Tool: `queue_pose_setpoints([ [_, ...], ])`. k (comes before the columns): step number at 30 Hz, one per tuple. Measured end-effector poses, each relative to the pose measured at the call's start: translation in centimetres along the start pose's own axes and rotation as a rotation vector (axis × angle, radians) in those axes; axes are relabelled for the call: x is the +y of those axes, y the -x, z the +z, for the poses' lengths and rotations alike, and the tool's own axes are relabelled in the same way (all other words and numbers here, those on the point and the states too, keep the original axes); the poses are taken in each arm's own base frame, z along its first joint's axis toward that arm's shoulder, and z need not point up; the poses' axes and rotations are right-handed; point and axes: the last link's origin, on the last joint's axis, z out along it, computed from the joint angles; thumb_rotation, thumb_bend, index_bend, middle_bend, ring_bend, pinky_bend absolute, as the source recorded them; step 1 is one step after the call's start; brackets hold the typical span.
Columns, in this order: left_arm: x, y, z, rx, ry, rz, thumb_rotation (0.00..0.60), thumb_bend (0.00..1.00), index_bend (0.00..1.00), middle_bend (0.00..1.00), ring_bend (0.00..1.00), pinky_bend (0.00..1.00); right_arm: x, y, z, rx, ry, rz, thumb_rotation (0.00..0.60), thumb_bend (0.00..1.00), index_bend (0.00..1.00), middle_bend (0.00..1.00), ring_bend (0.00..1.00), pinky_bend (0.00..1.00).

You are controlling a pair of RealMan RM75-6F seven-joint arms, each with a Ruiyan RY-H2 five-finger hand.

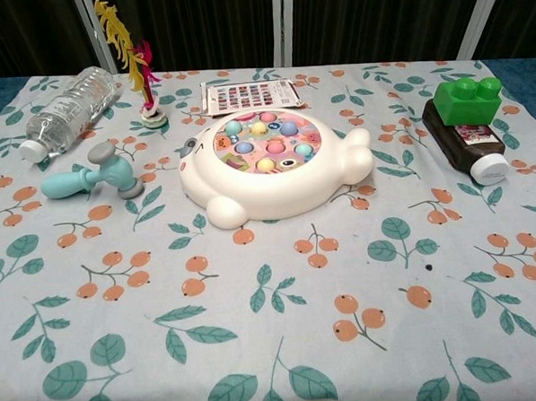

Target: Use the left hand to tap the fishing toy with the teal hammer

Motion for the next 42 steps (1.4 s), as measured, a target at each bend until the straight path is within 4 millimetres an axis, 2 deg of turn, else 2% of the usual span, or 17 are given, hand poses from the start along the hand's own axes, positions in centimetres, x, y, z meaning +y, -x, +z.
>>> queue_pose_setpoints([
  [9,0.3,-0.1,0.1,0.008,0.015,0.002,0.6,0.17,0.22,0.2,0.08,0.02,0.1,0.0,-0.4,0.004,0.004,0.004,0.6,0.18,0.0,0.05,0.0,0.0],
  [14,1.3,-0.2,1.2,0.023,0.048,-0.004,0.6,0.16,0.23,0.2,0.08,0.02,0.1,0.0,-0.7,0.011,-0.001,0.013,0.6,0.18,0.0,0.05,0.0,0.0],
  [17,2.5,-0.1,2.5,0.016,0.107,-0.012,0.6,0.16,0.23,0.2,0.08,0.02,0.0,-0.1,-0.7,0.014,-0.018,0.011,0.6,0.18,0.0,0.05,0.0,0.0],
  [23,6.3,0.2,6.2,-0.009,0.258,-0.052,0.6,0.16,0.25,0.21,0.08,0.05,-0.4,-1.0,-0.5,0.057,-0.047,-0.031,0.6,0.18,0.0,0.05,0.0,0.0],
  [28,9.6,1.2,9.4,-0.107,0.347,-0.097,0.6,0.19,0.25,0.21,0.08,0.05,-0.7,-2.1,-0.6,0.09,-0.054,-0.068,0.6,0.18,0.0,0.05,0.0,0.0],
  [33,12.3,2.7,12.2,-0.223,0.355,-0.139,0.6,0.23,0.25,0.22,0.08,0.05,-0.7,-2.6,-0.6,0.115,-0.05,-0.07,0.6,0.18,0.0,0.05,0.0,0.0],
  [37,13.7,4.1,13.4,-0.282,0.335,-0.165,0.6,0.22,0.25,0.22,0.08,0.06,-0.6,-2.3,-0.4,0.107,-0.047,-0.058,0.6,0.18,0.0,0.05,0.0,0.0],
  [42,15.1,5.6,14.1,-0.327,0.314,-0.185,0.6,0.22,0.26,0.24,0.11,0.1,-0.4,-2.1,-0.3,0.1,-0.044,-0.05,0.6,0.18,0.0,0.05,0.0,0.0],
])
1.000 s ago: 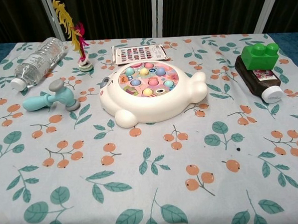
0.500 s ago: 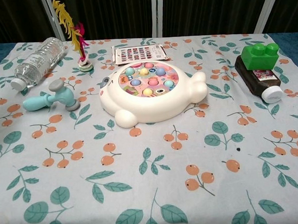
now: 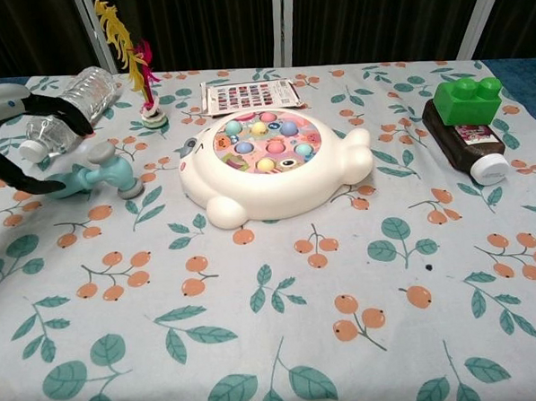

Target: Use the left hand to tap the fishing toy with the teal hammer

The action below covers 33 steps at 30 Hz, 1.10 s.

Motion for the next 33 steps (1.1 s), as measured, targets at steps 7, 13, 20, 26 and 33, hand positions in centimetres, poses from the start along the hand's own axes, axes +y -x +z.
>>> queue_pose_setpoints([
  [7,0.2,1.5,1.1,-0.02,-0.037,0.015,0.6,0.22,0.29,0.3,0.19,0.15,0.2,0.2,0.0,-0.007,0.008,0.005,0.6,0.18,0.0,0.05,0.0,0.0],
  [13,0.0,1.9,1.5,-0.007,-0.074,0.021,0.6,0.23,0.32,0.34,0.22,0.19,0.3,0.4,0.2,-0.016,0.008,0.007,0.6,0.18,0.0,0.05,0.0,0.0],
  [20,0.2,2.2,2.0,-0.003,-0.086,0.006,0.6,0.26,0.34,0.35,0.23,0.2,0.2,0.5,0.4,-0.022,0.007,0.007,0.6,0.18,0.0,0.05,0.0,0.0],
  [26,0.6,2.3,2.4,-0.002,-0.087,0.001,0.6,0.29,0.37,0.35,0.23,0.2,0.2,0.5,0.3,-0.029,0.013,0.006,0.6,0.18,0.0,0.05,0.0,0.0],
  [33,0.7,2.5,2.6,0.0,-0.095,-0.011,0.6,0.31,0.4,0.36,0.23,0.2,0.1,0.6,0.4,-0.034,0.012,0.007,0.6,0.18,0.0,0.05,0.0,0.0],
])
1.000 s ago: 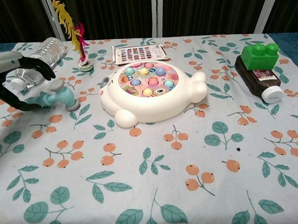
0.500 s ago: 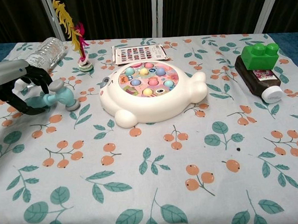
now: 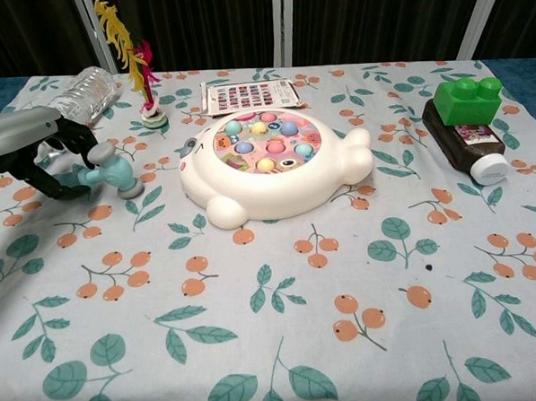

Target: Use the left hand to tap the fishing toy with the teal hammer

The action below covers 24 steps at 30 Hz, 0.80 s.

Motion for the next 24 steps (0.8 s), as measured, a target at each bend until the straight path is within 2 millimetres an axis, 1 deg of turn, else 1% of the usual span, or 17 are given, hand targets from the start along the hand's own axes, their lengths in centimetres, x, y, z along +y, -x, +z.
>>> queue_pose_setpoints([
  [13,0.57,0.36,0.18,-0.007,0.0,-0.016,0.6,0.33,0.43,0.36,0.24,0.21,-0.09,-0.08,-0.04,-0.002,0.003,-0.005,0.6,0.18,0.0,0.06,0.0,0.0],
  [24,0.63,0.59,0.47,-0.002,-0.012,-0.024,0.6,0.39,0.47,0.4,0.26,0.23,-0.07,-0.06,0.0,-0.005,0.006,-0.007,0.6,0.18,0.0,0.06,0.0,0.0],
])
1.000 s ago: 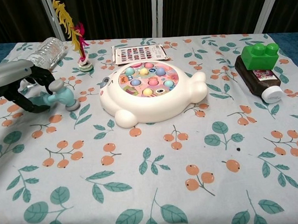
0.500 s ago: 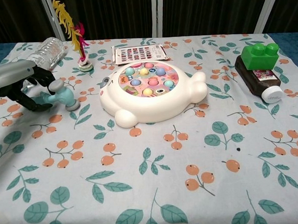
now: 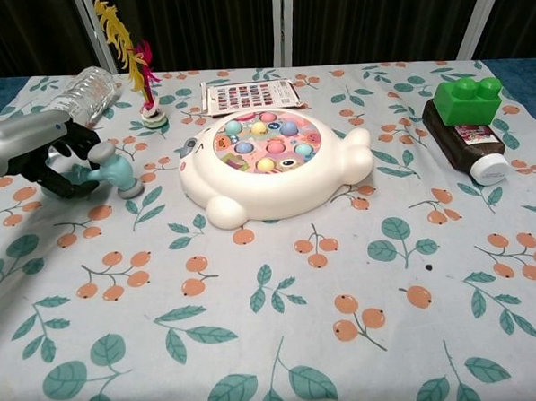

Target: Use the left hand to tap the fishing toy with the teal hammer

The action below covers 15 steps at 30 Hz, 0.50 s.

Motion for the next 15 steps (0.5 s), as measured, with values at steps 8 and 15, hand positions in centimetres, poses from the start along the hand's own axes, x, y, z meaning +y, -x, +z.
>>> queue_pose_setpoints([
  [8,0.16,0.1,0.07,0.009,0.008,-0.008,0.6,0.42,0.52,0.44,0.3,0.26,0.0,0.01,0.03,-0.001,0.003,-0.001,0.6,0.18,0.0,0.06,0.0,0.0],
  [15,0.14,-0.09,0.08,0.035,0.045,-0.015,0.6,0.48,0.56,0.48,0.33,0.29,0.05,-0.11,-0.09,0.003,0.005,-0.003,0.6,0.18,0.0,0.06,0.0,0.0],
])
